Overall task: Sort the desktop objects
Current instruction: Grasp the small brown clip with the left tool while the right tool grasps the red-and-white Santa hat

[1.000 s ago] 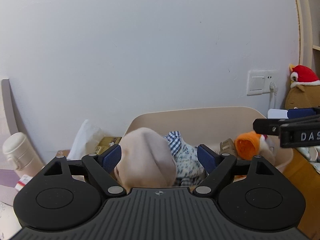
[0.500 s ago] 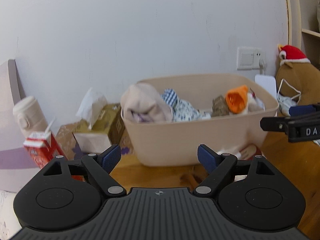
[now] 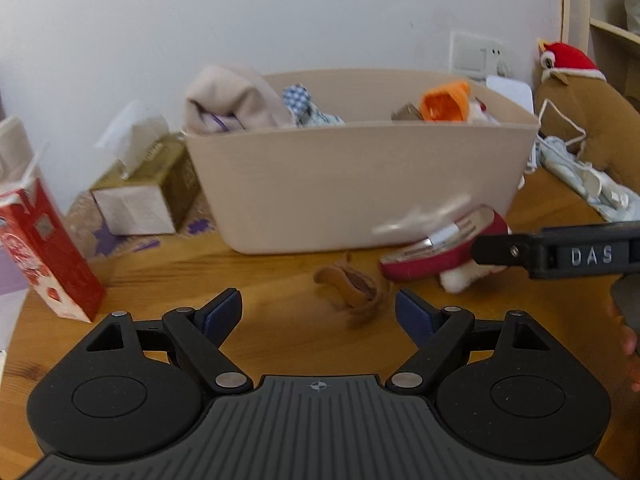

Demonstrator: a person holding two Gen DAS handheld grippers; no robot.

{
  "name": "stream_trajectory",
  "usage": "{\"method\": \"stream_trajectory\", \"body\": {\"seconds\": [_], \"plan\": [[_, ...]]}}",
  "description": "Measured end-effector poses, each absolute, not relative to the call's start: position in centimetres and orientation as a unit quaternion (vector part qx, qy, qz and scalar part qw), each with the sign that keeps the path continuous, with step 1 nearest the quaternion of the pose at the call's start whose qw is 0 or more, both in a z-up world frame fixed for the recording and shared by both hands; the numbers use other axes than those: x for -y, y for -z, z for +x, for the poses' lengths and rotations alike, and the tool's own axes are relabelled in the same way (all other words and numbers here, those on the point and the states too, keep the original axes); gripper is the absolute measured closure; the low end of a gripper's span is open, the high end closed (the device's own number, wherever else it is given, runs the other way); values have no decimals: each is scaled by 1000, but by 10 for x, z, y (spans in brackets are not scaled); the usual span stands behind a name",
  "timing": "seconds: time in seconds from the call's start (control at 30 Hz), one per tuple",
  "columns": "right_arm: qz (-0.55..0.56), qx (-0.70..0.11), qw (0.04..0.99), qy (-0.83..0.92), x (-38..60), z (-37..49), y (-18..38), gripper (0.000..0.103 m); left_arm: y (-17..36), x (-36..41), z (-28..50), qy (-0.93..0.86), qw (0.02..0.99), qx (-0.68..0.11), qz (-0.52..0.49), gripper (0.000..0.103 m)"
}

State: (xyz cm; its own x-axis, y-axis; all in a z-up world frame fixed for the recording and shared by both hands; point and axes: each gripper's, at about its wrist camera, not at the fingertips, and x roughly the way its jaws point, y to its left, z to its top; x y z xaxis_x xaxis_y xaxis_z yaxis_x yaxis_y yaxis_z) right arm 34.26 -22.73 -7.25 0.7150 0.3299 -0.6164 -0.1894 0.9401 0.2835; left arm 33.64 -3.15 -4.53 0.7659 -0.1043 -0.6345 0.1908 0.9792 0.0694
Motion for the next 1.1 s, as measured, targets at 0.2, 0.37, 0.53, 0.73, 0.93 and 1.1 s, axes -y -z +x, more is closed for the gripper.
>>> {"method": "stream_trajectory", "body": {"seconds": [0.2, 0.37, 0.53, 0.73, 0.93, 1.1], "plan": [[105, -349, 921, -139, 223, 348, 76, 0, 57, 38, 350, 87, 933, -345, 55, 18], [129, -353, 916, -143, 221, 353, 80, 1, 62, 49, 362, 101, 932, -343, 60, 18], [133, -358, 914, -139, 219, 357, 86, 11, 72, 62, 374, 95, 930, -347, 77, 18], [144, -356, 912, -146, 224, 359, 89, 23, 81, 61, 385, 90, 929, -355, 59, 18], [158, -352, 908, -162, 223, 354, 89, 50, 80, 54, 390, 82, 931, -355, 33, 42], [150, -348, 911, -165, 219, 345, 86, 56, 79, 53, 385, 85, 931, -353, 36, 43]]}}
